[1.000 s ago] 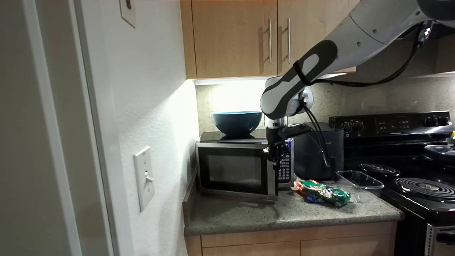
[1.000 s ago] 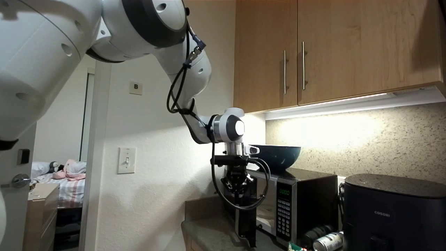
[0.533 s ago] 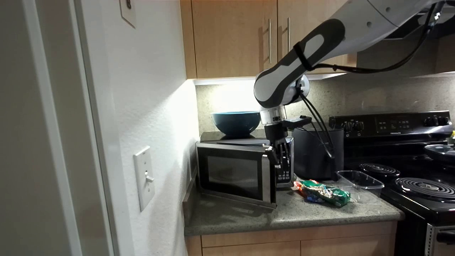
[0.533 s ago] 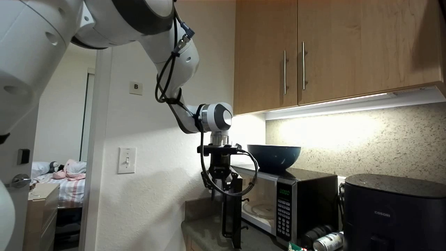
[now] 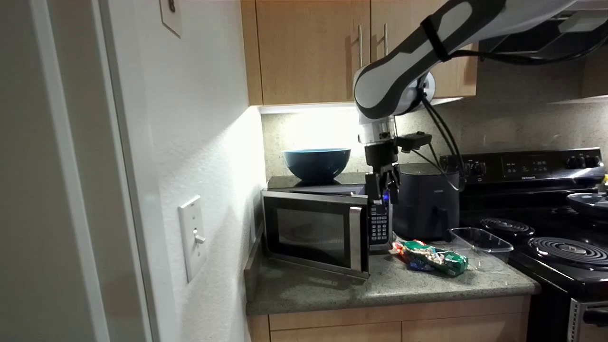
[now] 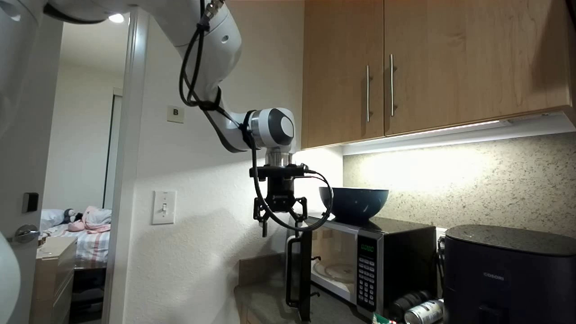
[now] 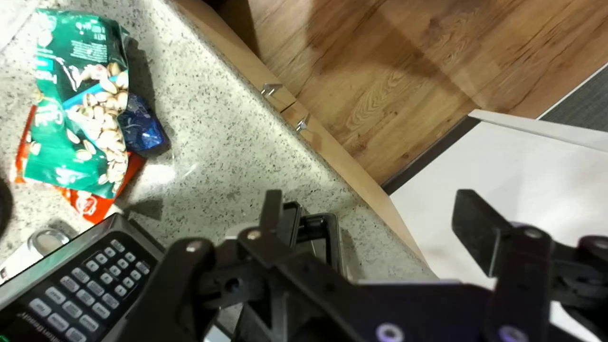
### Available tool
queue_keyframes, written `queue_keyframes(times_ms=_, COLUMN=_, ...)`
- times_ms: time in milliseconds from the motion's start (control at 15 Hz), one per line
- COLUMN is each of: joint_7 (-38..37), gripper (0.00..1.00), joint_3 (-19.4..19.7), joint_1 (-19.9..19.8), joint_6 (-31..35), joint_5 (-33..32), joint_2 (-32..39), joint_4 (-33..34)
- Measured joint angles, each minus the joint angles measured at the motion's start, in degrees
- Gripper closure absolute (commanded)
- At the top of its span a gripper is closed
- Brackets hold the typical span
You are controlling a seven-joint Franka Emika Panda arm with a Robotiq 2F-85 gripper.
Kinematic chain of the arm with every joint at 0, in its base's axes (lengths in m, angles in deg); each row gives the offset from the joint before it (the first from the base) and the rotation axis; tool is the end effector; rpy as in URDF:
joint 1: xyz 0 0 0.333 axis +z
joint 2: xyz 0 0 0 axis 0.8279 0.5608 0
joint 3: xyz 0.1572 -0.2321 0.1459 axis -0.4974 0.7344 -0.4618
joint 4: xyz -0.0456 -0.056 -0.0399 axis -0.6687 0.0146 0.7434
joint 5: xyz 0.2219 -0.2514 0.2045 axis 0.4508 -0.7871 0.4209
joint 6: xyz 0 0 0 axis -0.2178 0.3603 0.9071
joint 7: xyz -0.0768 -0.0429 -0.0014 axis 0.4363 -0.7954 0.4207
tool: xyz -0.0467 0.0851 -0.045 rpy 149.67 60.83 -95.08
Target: Open the microwave door
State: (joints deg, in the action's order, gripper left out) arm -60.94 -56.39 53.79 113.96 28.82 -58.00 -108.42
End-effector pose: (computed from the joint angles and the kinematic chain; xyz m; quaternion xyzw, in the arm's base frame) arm 0.5640 -0.0323 0.4235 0.9927 0.1047 -0.0453 0.0387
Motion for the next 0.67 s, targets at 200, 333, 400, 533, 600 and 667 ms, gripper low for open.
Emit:
queue_keyframes(times_ms=200, joint_7=0.00, gripper=0.00, joint_3=0.51, joint_1=0.00, joint_6=3.81, joint_5=-0.19, joint_2=-2.21, joint_4=-1.92)
queue_keyframes(times_ms=333, joint_7=-0.16, gripper=0.00, joint_3=0.59, joint_1=0.00, joint_6=4.12, joint_5=-0.23, joint_2=-2.23, joint_4=-2.00)
queue_keyframes(times_ms=400, joint_7=-0.82, gripper=0.00, joint_3=0.69, joint_1=0.00, joint_6=4.56, joint_5=-0.22, joint_2=-2.03, joint_4=-1.80)
queue_keyframes(times_ms=533, joint_7=-3.19, gripper=0.00, joint_3=1.22, joint_1=-0.07, joint_6=7.02, joint_5=-0.16, joint_2=-1.60, joint_4=-1.39)
queue_keyframes(times_ms=600, joint_7=-4.77, gripper=0.00, joint_3=1.65, joint_1=-0.14, joint_6=8.76, joint_5=-0.14, joint_2=-1.39, joint_4=-1.13)
queue_keyframes(times_ms=667, joint_7=-6.26, gripper=0.00, joint_3=2.12, joint_1=-0.19, joint_6=10.32, joint_5=-0.07, joint_2=-1.21, joint_4=-0.80)
